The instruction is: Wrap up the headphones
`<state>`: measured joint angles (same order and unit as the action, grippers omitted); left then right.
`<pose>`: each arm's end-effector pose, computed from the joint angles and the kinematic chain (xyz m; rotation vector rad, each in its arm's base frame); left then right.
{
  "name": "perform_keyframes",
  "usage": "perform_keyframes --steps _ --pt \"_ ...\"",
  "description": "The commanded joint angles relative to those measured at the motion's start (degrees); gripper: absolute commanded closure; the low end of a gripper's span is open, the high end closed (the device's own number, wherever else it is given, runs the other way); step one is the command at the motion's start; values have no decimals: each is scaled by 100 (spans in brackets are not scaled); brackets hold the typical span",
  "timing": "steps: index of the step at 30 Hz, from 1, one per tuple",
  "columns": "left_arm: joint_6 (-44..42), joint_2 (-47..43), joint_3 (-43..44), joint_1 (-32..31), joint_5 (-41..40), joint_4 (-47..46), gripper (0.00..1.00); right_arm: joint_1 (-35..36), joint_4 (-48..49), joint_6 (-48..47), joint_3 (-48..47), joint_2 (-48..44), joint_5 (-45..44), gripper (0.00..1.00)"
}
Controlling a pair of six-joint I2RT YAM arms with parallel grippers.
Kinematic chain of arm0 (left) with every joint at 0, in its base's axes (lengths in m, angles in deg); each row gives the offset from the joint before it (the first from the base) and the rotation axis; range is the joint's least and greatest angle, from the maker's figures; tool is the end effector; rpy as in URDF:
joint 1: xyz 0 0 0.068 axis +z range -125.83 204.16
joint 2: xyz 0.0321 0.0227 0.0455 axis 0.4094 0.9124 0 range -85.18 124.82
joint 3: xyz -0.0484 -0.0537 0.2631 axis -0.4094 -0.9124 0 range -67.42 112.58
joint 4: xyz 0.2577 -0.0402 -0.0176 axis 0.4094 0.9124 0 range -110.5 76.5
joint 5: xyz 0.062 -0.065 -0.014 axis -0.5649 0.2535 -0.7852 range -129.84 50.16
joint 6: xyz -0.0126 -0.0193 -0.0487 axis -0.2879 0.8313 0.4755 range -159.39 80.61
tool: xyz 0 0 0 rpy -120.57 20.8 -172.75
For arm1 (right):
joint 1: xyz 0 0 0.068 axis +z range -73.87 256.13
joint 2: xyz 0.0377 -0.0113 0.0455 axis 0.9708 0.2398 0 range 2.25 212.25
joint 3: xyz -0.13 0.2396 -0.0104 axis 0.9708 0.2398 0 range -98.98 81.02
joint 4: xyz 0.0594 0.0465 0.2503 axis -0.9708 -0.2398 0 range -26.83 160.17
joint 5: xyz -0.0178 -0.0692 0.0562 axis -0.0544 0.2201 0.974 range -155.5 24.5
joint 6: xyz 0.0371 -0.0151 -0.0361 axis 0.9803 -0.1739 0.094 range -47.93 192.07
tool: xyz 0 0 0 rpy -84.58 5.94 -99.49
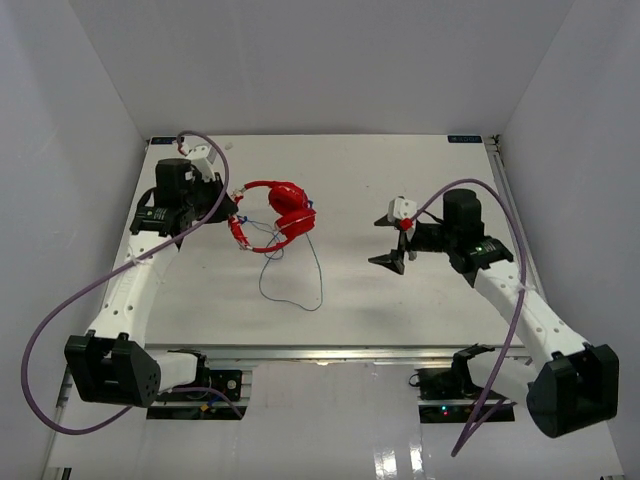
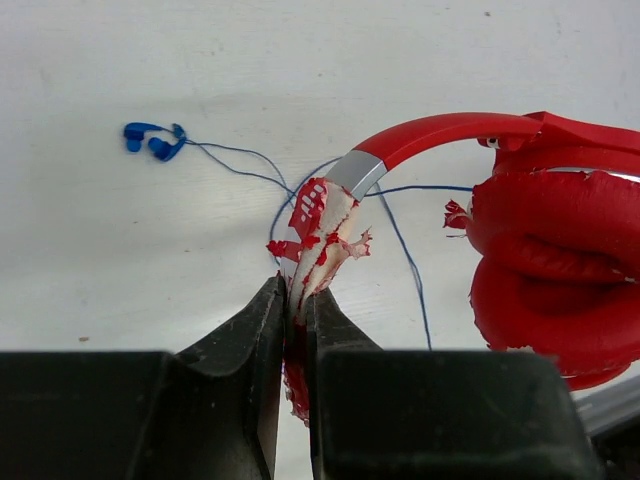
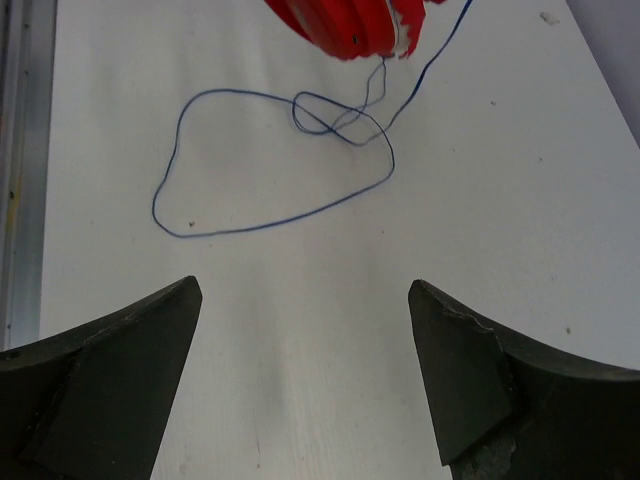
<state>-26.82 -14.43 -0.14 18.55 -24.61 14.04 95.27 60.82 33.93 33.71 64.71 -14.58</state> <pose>0.2643 -0.0354 0.3412 0.0099 2.2479 -0.4690 0.2156 0.1042 0.3015 -1.3496 1.3182 0.6557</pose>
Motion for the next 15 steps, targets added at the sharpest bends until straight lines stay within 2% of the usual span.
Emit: perform_keyframes --steps 1,8,15 --pt "366 -111 667 -158 472 143 100 431 1094 629 -544 521 9 10" --pt "614 -28 1406 -366 795 384 100 664 2084 840 -960 1615 39 10" --pt "940 -83 1794 -472 1251 412 100 821 3461 2454 -1466 2455 113 10"
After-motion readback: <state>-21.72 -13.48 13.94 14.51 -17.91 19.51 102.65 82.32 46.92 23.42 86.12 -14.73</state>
